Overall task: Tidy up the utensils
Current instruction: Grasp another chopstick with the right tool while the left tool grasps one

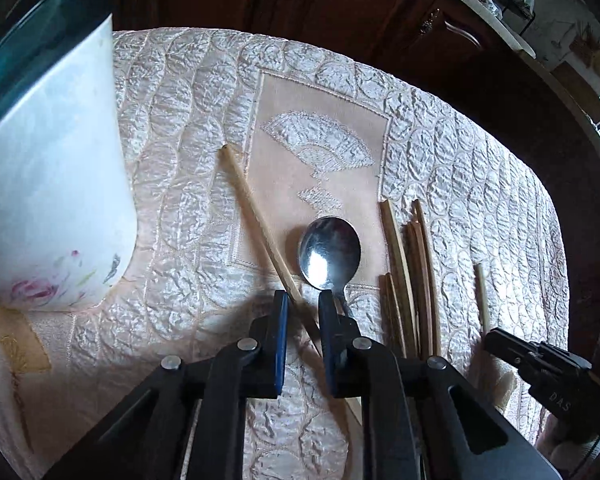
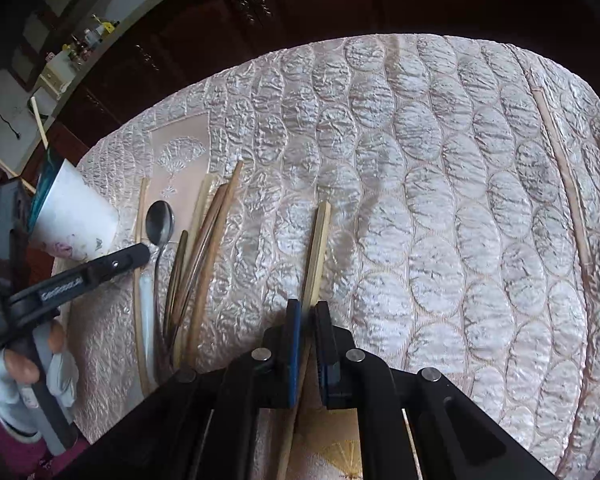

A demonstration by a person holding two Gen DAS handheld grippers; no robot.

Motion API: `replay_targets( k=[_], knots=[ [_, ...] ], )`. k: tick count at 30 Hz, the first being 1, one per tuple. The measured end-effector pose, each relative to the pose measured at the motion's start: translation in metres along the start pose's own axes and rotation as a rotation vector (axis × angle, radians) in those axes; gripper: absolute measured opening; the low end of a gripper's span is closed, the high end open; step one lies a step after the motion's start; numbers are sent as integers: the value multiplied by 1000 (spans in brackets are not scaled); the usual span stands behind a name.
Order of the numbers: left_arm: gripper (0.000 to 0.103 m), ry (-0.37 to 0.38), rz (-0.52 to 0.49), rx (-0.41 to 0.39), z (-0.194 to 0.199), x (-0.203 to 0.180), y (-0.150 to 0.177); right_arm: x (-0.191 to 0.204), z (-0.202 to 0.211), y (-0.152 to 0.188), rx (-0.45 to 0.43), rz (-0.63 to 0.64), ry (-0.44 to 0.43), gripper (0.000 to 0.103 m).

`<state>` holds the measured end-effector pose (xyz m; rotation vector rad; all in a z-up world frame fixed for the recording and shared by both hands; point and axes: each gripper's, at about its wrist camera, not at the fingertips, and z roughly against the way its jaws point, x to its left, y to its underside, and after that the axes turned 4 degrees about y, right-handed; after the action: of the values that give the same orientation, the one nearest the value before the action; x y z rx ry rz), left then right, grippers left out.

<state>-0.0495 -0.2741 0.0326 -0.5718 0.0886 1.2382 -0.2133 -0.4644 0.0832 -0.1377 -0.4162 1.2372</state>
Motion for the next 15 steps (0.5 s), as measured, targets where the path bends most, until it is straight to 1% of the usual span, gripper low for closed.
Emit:
replay_targets(
  k=[4,6,8,10,14,15],
  knots=[
    [13,22,-18,14,8,4,9,6,-4,3,-1,1,-3,13],
    [10,27,-34,31,18,8,18,10,-5,5,0,-10,-24,9],
    [8,33,-65,49,28,10,32,15,-5,9,10,-13,-47,8],
    [7,27,-91,66,39,16,46,21,-1,17,23,8,-47,8],
    [6,38,-92,121,50,31,74,33,3,36,71,36,-56,8],
    [6,43,-98,133,52,32,80,36,3,40,82,48,-56,11]
  ],
)
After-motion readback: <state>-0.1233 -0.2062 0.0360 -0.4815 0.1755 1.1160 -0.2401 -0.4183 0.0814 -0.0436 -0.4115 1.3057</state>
